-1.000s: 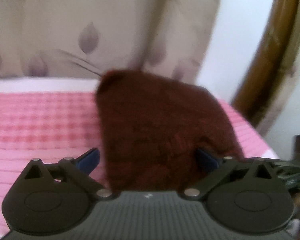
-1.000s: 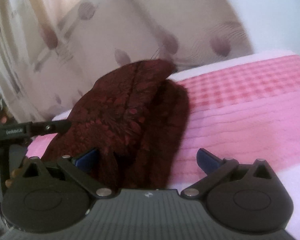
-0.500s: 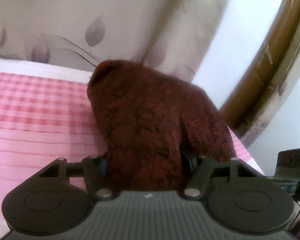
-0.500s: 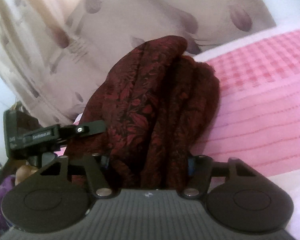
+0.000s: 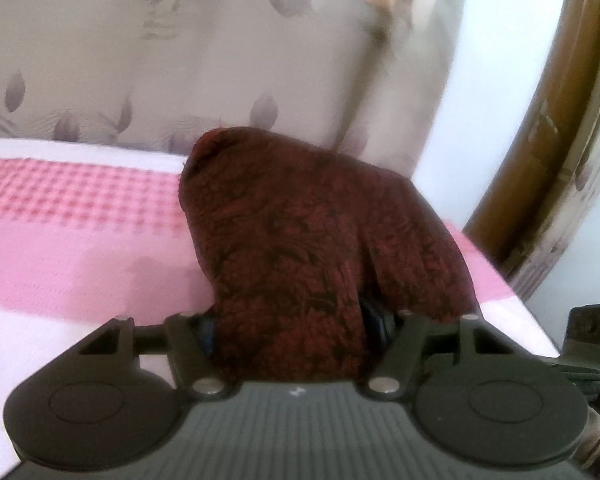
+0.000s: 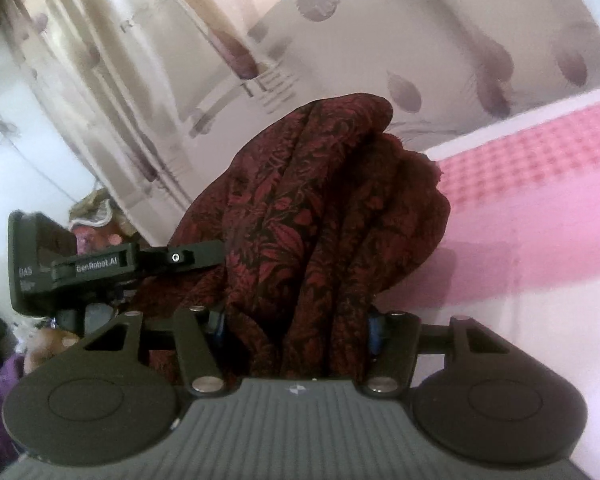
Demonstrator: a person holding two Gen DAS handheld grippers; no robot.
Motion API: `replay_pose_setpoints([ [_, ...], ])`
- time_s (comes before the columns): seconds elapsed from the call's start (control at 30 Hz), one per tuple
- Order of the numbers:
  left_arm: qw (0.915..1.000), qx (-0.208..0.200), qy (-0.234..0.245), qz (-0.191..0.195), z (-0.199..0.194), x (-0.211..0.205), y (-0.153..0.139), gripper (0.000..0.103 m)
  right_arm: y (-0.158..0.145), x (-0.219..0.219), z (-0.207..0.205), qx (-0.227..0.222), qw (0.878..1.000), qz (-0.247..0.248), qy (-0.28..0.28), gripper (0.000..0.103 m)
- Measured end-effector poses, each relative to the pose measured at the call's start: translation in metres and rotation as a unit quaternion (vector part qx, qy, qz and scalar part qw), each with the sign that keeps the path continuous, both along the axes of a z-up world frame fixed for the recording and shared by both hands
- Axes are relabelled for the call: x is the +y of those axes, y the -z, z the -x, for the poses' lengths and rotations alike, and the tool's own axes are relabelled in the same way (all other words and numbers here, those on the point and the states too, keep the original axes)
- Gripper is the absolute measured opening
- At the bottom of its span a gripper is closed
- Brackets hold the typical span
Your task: Fold small clothes
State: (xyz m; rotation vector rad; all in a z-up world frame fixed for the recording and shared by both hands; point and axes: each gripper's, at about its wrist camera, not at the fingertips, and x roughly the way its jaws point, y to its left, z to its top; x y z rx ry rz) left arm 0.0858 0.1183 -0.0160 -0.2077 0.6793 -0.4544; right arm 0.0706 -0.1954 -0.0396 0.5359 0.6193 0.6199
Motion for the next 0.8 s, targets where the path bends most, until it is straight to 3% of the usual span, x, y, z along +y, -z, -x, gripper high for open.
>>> replay_pose_setpoints([
  [0.2, 0.9997, 0.002, -0.008, -0.022, 0.017, 0.003, 0.028, 0.066, 0.022, 0.023, 0.029, 0.023, 1.000, 0.012, 0.003, 0.060],
  [0.27, 0.9994, -0.008, -0.017, -0.030, 0.022, 0.002, 0.039, 0.070, 0.031, 0.028, 0.034, 0.028, 0.999, 0.030, 0.004, 0.060],
  [0.37, 0.9940, -0.066, -0.049, -0.072, 0.042, -0.002, 0.038, 0.087, 0.040, 0.032, 0.040, 0.031, 0.999, 0.038, 0.014, 0.065],
  [0.5, 0.9669, -0.157, -0.124, -0.158, 0.068, -0.021, 0.017, 0.101, 0.016, 0.042, 0.061, -0.031, 0.993, 0.111, 0.038, 0.082],
  [0.53, 0.9616, -0.170, -0.137, -0.166, 0.073, -0.023, 0.012, 0.103, 0.008, 0.043, 0.067, -0.052, 0.989, 0.129, 0.050, 0.090],
  [0.63, 0.9523, -0.190, -0.168, -0.170, 0.084, -0.023, -0.006, 0.103, -0.021, 0.047, 0.092, -0.129, 0.974, 0.165, 0.087, 0.099],
  [0.8, 0.9391, -0.211, -0.204, -0.179, 0.096, -0.029, -0.029, 0.103, -0.050, 0.055, 0.125, -0.203, 0.952, 0.196, 0.120, 0.102],
])
